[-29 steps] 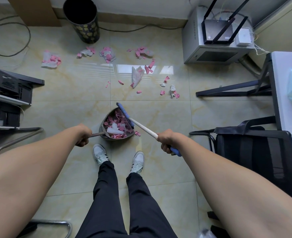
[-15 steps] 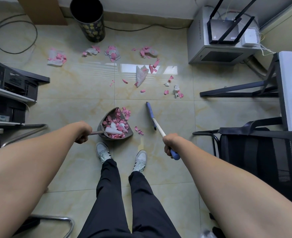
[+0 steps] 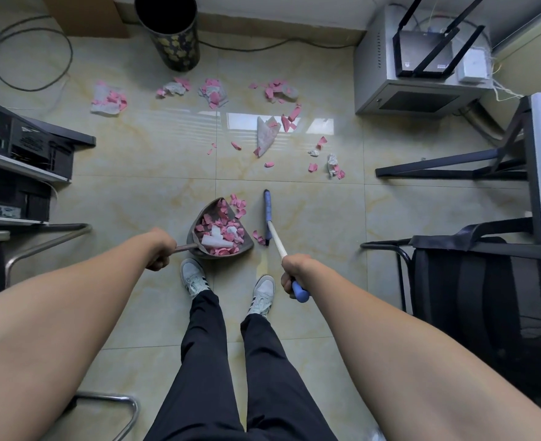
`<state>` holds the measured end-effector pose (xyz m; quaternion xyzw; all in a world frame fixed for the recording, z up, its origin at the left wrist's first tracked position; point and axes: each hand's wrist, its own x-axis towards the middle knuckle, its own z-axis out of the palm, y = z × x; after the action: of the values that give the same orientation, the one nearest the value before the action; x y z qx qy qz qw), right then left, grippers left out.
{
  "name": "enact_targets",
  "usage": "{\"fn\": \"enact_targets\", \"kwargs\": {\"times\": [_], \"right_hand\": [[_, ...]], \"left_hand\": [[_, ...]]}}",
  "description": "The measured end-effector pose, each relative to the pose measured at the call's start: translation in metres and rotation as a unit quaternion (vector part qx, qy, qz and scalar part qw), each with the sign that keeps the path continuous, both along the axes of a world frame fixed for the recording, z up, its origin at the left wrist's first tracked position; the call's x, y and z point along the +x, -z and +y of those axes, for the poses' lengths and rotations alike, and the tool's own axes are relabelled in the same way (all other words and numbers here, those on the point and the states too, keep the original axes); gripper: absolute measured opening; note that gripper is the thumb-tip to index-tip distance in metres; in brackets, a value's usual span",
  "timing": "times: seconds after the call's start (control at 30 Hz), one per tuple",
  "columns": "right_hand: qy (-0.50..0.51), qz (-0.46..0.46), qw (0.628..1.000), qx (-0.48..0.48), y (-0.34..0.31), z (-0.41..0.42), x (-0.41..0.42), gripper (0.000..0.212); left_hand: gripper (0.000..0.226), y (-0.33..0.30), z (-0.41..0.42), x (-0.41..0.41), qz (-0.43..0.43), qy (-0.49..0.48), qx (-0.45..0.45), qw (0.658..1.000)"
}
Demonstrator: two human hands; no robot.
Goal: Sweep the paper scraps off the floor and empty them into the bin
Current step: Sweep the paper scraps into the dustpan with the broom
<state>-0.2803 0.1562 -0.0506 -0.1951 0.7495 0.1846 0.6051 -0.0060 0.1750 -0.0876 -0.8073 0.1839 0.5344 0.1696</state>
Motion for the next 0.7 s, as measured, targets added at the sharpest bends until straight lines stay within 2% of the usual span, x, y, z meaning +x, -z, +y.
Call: {"fn": "enact_targets", "kwargs": {"times": [0.27,0.37,0.47,0.7], "right_hand": [[-0.011,-0.024,0.999,-0.022,-0.001,-0.008,0.011,0.019],[-0.016,-0.037,0.998,-0.052,-0.006,-0.012,0.012,0.032],[-0.063,-0.034,0.993,-0.091,-0.01,-0.02,0.017,0.044],[-0.153,0.016,0.978,-0.139,-0.002,-0.04,0.036,0.047]], "left_hand": [[0.022,-0.002,0.002,0.003,0.007,-0.027,-0.012,1.0],[0.019,-0.002,0.006,0.007,0.012,-0.025,-0.003,1.0],[0.016,-0.002,0.01,0.012,0.014,-0.022,0.005,1.0],[0.021,-0.002,0.006,0.027,0.031,-0.038,0.019,0.999]]}}
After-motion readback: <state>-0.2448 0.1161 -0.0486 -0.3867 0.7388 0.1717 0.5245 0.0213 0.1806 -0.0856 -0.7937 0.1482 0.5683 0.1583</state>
